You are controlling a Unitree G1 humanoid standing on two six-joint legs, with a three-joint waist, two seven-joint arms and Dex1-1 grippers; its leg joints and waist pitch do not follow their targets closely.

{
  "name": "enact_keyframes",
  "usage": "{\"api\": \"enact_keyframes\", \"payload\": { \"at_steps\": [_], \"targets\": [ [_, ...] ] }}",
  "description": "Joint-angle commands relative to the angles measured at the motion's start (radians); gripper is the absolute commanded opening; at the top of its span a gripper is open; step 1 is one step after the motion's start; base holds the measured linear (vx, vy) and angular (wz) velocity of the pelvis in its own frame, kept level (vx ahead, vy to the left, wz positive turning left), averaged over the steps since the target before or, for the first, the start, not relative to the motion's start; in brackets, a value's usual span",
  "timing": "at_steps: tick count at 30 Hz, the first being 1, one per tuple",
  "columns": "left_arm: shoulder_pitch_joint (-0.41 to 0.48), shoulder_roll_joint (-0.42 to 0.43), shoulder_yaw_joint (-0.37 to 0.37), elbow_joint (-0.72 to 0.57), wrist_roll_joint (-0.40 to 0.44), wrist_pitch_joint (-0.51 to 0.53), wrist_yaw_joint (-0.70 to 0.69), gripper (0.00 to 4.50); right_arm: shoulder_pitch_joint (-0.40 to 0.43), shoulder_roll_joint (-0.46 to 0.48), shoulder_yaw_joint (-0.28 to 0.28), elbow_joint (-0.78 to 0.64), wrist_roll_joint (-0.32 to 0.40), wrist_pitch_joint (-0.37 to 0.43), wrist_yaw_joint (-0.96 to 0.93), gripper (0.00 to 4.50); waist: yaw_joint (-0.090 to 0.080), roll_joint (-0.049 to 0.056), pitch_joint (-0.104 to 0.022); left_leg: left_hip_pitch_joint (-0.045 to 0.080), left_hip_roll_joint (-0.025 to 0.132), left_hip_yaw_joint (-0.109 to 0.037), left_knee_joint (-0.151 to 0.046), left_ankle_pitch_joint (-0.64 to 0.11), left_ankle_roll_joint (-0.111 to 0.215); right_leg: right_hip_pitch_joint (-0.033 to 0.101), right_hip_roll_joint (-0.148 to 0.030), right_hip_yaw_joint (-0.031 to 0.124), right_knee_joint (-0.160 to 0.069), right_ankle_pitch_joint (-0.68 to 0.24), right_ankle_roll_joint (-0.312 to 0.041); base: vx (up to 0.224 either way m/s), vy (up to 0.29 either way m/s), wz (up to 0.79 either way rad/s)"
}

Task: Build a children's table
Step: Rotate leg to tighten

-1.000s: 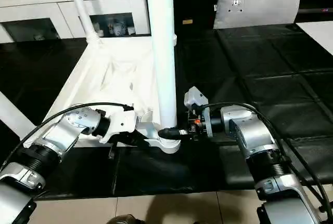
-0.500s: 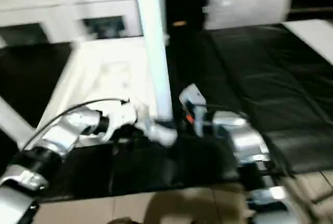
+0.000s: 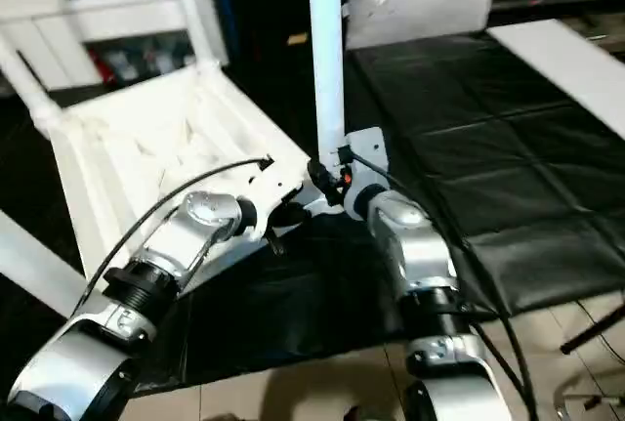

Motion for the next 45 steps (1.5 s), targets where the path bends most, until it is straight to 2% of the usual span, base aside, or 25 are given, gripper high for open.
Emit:
{"api": "enact_keyframes", "payload": {
  "at_steps": [1, 2, 3, 5, 6, 7, 8, 10, 13, 14, 15, 17, 20, 24, 25, 27, 31, 34, 45],
  "targets": [
    [0.009, 0.043, -0.016, -0.027, 0.016, -0.060, -0.033, 0.00, 0.038, -0.023, 0.048, -0.029, 0.042, -0.030, 0.105, 3.30, 0.018, -0.018, -0.096, -0.001, 0.082, -0.046, -0.051, 0.074, 0.190, 0.076, -0.106, 0.092, -0.030, 0.038, -0.136, 0.000, 0.000, 0.00],
    [0.014, 0.052, -0.019, -0.028, 0.017, -0.068, -0.042, 0.00, 0.044, -0.036, 0.047, -0.035, 0.047, -0.039, 0.123, 3.30, 0.027, -0.018, -0.092, -0.004, 0.081, -0.043, -0.052, 0.039, 0.194, 0.077, -0.107, 0.089, -0.036, 0.001, -0.130, 0.000, 0.000, 0.00],
    [0.020, 0.065, -0.023, -0.032, 0.018, -0.078, -0.059, 0.00, 0.052, -0.056, 0.045, -0.044, 0.055, -0.060, 0.158, 3.45, 0.031, -0.017, -0.090, -0.002, 0.080, -0.040, -0.053, 0.018, 0.188, 0.078, -0.106, 0.087, -0.042, -0.032, -0.123, 0.000, 0.000, 0.00],
    [0.038, 0.094, -0.036, -0.049, 0.015, -0.107, -0.109, 0.00, 0.068, -0.104, 0.041, -0.064, 0.071, -0.119, 0.251, 3.54, 0.042, -0.013, -0.083, 0.005, 0.084, -0.038, -0.060, -0.058, 0.147, 0.075, -0.103, 0.084, -0.061, -0.176, -0.085, 0.000, 0.000, 0.00],
    [0.038, 0.094, -0.036, -0.049, 0.015, -0.107, -0.109, 0.00, 0.068, -0.104, 0.041, -0.064, 0.071, -0.119, 0.251, 3.60, 0.043, -0.013, -0.081, 0.007, 0.086, -0.039, -0.063, -0.086, 0.131, 0.075, -0.100, 0.083, -0.067, -0.222, -0.071, 0.000, 0.000, 0.00],
    [0.047, 0.110, -0.044, -0.059, 0.013, -0.124, -0.136, 0.00, 0.072, -0.135, 0.038, -0.070, 0.079, -0.134, 0.302, 3.65, 0.045, -0.010, -0.079, 0.011, 0.088, -0.040, -0.066, -0.102, 0.123, 0.071, -0.098, 0.082, -0.070, -0.243, -0.067, 0.000, 0.000, 0.00],
    [0.052, 0.120, -0.049, -0.063, 0.010, -0.138, -0.159, 0.00, 0.075, -0.163, 0.041, -0.070, 0.082, -0.138, 0.346, 3.87, 0.046, -0.011, -0.076, 0.016, 0.091, -0.040, -0.069, -0.130, 0.107, 0.069, -0.096, 0.083, -0.075, -0.276, -0.058, 0.000, 0.000, 0.00],
    [0.064, 0.145, -0.064, -0.066, 0.004, -0.187, -0.207, 0.00, 0.079, -0.228, 0.052, -0.066, 0.086, -0.152, 0.446, 3.94, 0.052, -0.014, -0.074, 0.020, 0.090, -0.040, -0.071, -0.169, 0.093, 0.069, -0.098, 0.083, -0.081, -0.316, -0.049, 0.000, 0.000, 0.00],
    [0.072, 0.158, -0.074, -0.058, -0.006, -0.245, -0.245, 0.00, 0.080, -0.278, 0.078, -0.051, 0.080, -0.169, 0.514, 3.99, 0.058, -0.016, -0.075, 0.019, 0.087, -0.038, -0.069, -0.169, 0.087, 0.068, -0.099, 0.085, -0.081, -0.321, -0.044, 0.000, 0.000, 0.00],
    [0.081, 0.168, -0.082, -0.061, -0.017, -0.287, -0.284, 0.00, 0.079, -0.308, 0.092, -0.044, 0.092, -0.173, 0.580, 3.99, 0.063, -0.018, -0.077, 0.017, 0.088, -0.037, -0.068, -0.148, 0.091, 0.068, -0.099, 0.086, -0.077, -0.303, -0.056, 0.000, 0.000, 0.00],
    [0.083, 0.170, -0.083, -0.062, -0.018, -0.294, -0.291, 0.00, 0.079, -0.313, 0.095, -0.043, 0.094, -0.174, 0.590, 3.99, 0.065, -0.018, -0.078, 0.014, 0.085, -0.038, -0.067, -0.144, 0.099, 0.072, -0.099, 0.083, -0.076, -0.300, -0.057, 0.000, 0.000, 0.00],
    [0.104, 0.214, -0.121, -0.091, -0.024, -0.341, -0.401, 0.00, 0.067, -0.356, 0.116, -0.034, 0.115, -0.173, 0.705, 3.99, 0.079, -0.022, -0.083, 0.010, 0.091, -0.039, -0.064, -0.112, 0.121, 0.072, -0.099, 0.085, -0.068, -0.264, -0.060, 0.000, 0.000, 0.00],
    [0.107, 0.251, -0.149, -0.093, -0.006, -0.386, -0.450, 0.00, 0.060, -0.385, 0.142, -0.024, 0.109, -0.189, 0.777, 3.99, 0.096, -0.021, -0.083, 0.016, 0.097, -0.035, -0.063, -0.098, 0.123, 0.062, -0.100, 0.091, -0.062, -0.242, -0.078, 0.000, 0.000, 0.00],
    [0.116, 0.285, -0.164, -0.115, -0.018, -0.417, -0.522, 0.00, 0.057, -0.408, 0.171, -0.030, 0.129, -0.160, 0.864, 3.99, 0.114, -0.021, -0.083, 0.018, 0.102, -0.036, -0.066, -0.102, 0.115, 0.062, -0.100, 0.091, -0.060, -0.249, -0.083, 0.000, 0.000, 0.00],
    [0.120, 0.292, -0.169, -0.123, -0.021, -0.423, -0.539, 0.00, 0.056, -0.410, 0.177, -0.029, 0.130, -0.158, 0.876, 3.83, 0.116, -0.021, -0.083, 0.019, 0.104, -0.037, -0.067, -0.108, 0.109, 0.062, -0.101, 0.092, -0.059, -0.249, -0.085, 0.000, 0.000, 0.00],
    [0.127, 0.306, -0.179, -0.139, -0.024, -0.435, -0.568, 0.00, 0.052, -0.412, 0.187, -0.023, 0.136, -0.157, 0.899, 3.83, 0.120, -0.022, -0.083, 0.019, 0.105, -0.037, -0.068, -0.109, 0.102, 0.062, -0.102, 0.093, -0.057, -0.248, -0.087, 0.000, 0.000, 0.00],
    [0.133, 0.311, -0.185, -0.151, -0.028, -0.443, -0.585, 0.00, 0.045, -0.401, 0.191, -0.006, 0.134, -0.198, 0.915, 3.42, 0.129, -0.022, -0.083, 0.020, 0.100, -0.032, -0.066, -0.110, 0.093, 0.061, -0.103, 0.093, -0.060, -0.264, -0.088, 0.000, 0.000, 0.00],
    [0.136, 0.310, -0.189, -0.159, -0.029, -0.445, -0.588, 0.00, 0.042, -0.396, 0.195, -0.002, 0.135, -0.188, 0.921, 3.12, 0.134, -0.021, -0.085, 0.021, 0.104, -0.035, -0.067, -0.106, 0.089, 0.061, -0.102, 0.094, -0.058, -0.257, -0.085, 0.000, 0.000, 0.00],
    [0.139, 0.297, -0.201, -0.184, -0.033, -0.425, -0.597, 0.00, 0.030, -0.358, 0.215, 0.029, 0.148, -0.174, 0.939, 2.15, 0.134, -0.021, -0.085, 0.020, 0.103, -0.035, -0.067, -0.107, 0.086, 0.061, -0.102, 0.093, -0.059, -0.254, -0.084, 0.000, 0.000, 0.00]
  ]
}}
